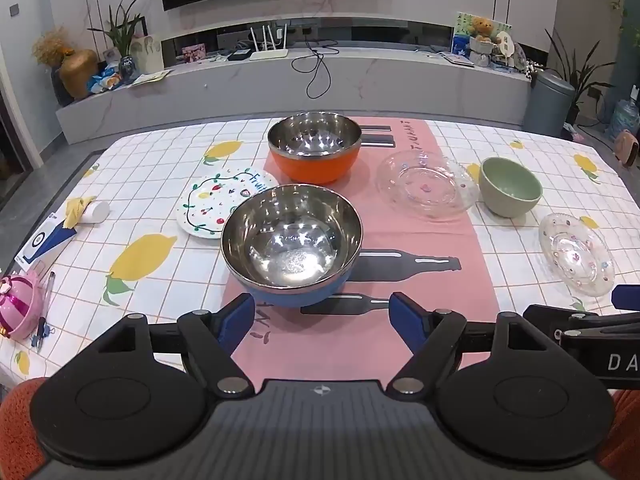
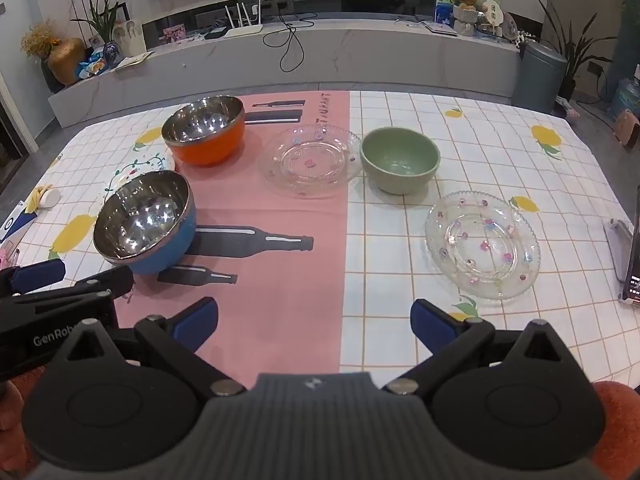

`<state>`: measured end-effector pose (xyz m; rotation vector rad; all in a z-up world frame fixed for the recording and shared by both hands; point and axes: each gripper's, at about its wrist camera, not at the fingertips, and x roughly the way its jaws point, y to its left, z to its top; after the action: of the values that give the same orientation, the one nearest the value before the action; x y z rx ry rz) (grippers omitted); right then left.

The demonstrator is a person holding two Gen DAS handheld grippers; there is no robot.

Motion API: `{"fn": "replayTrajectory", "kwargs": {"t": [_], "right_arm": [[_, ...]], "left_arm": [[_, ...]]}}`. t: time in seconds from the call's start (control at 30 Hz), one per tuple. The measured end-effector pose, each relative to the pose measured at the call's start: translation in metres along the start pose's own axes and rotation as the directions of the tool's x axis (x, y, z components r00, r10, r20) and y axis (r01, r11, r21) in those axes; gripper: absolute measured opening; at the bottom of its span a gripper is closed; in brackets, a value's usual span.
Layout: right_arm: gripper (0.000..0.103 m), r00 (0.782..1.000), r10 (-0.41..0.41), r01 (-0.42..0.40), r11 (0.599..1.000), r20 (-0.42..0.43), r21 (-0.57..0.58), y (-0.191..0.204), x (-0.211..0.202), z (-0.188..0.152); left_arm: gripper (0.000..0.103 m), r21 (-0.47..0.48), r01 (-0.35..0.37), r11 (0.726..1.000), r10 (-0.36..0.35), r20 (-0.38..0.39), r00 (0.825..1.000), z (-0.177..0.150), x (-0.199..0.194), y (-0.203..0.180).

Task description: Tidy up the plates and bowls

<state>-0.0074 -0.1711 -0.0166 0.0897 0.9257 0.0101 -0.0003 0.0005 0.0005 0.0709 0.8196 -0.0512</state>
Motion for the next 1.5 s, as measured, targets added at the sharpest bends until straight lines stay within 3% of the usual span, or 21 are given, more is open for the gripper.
{"fn": "replayTrajectory", "kwargs": {"t": [0.47,1.5], "right_arm": [[0.100,1.000,-0.001,0.001,1.000,-0.007,-0.005,0.000,0.012,-0.011],[0.100,0.999,-0.007,0.007,1.000,-0.036,-0.002,0.001,0.011,-0.002]], "left_arm": [[0.090,0.003,-0.011,1.000,0.011,-0.034,0.999,-0.003,0.010,0.000],[0.090,0.004,-0.012,1.000,0.013,-0.049,0.999,-0.005,0.012,0.001]]}}
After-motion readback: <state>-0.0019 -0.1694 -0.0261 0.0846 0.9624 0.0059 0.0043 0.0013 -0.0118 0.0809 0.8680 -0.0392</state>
